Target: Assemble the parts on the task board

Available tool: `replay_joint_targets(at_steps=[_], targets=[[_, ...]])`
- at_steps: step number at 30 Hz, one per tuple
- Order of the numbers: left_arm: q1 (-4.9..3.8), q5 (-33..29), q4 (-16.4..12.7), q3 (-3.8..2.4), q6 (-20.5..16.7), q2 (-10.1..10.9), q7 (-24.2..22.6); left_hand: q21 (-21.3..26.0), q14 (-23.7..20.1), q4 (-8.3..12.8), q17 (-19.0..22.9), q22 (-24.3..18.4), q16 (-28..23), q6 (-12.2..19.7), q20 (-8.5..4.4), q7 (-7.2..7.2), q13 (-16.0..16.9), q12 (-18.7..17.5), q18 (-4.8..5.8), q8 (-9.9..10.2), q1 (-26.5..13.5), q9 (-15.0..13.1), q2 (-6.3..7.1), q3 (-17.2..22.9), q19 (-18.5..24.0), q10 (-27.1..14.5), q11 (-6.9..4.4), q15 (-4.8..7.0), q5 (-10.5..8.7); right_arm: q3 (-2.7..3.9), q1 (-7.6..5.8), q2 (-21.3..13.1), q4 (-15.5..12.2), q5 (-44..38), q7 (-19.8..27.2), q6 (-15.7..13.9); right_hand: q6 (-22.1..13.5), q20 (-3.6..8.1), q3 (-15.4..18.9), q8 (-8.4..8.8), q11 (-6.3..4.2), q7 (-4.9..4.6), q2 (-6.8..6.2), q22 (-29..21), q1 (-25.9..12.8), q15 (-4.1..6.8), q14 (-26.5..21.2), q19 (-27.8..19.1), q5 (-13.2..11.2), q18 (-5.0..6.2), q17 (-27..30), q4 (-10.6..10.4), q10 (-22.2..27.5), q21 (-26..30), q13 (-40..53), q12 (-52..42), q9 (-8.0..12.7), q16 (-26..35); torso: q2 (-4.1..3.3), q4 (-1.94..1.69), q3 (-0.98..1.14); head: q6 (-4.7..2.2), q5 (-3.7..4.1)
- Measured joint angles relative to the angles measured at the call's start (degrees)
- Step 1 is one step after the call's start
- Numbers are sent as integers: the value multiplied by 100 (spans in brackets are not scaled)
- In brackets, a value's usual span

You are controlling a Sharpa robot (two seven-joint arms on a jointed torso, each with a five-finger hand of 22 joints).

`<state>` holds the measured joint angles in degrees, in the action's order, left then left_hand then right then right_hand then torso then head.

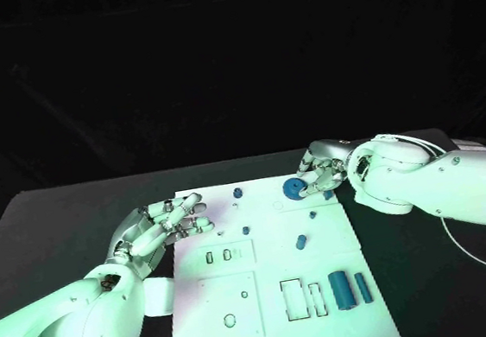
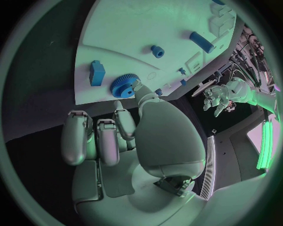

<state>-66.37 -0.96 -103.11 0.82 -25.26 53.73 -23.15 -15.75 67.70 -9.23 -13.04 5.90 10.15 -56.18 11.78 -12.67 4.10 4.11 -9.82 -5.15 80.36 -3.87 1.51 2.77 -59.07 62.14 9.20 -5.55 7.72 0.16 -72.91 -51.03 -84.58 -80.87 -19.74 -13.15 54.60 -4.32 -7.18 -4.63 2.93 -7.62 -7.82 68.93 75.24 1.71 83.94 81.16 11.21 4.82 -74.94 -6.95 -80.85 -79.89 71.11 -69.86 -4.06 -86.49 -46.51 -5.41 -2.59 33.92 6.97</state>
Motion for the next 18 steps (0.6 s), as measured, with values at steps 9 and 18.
replay_joint_targets(at_steps=[9, 18], targets=[[0, 0, 10, 0, 5, -5, 3, 0, 0, 0, 1, 0, 0, 0, 0, 0, 0, 0, 0, 0, 0, 0, 0, 0, 0, 0, 0, 0, 0, 0, 4, 133, 122, 35, -40, 18, 21, -21, 16, -23, -9, -21, 36, 81, 9, 1, -1, 20, 23, 0, 1, -16, -72, -46, 207, -193, -4, -29, 0, -8, -7, 21, 12], [0, -1, 15, 0, 15, -9, 7, 0, 0, 0, 1, 1, 0, 0, 0, 0, 0, 0, 0, 0, 0, 0, 0, 0, 0, 0, 0, 0, 0, 9, 31, 272, 232, -36, -60, 24, 96, -19, 16, -78, -2, -40, 157, 308, 70, 1, -1, 105, 45, -80, 2, -16, -286, -185, 383, -758, -6, -106, 1, -10, -7, 45, 8]])
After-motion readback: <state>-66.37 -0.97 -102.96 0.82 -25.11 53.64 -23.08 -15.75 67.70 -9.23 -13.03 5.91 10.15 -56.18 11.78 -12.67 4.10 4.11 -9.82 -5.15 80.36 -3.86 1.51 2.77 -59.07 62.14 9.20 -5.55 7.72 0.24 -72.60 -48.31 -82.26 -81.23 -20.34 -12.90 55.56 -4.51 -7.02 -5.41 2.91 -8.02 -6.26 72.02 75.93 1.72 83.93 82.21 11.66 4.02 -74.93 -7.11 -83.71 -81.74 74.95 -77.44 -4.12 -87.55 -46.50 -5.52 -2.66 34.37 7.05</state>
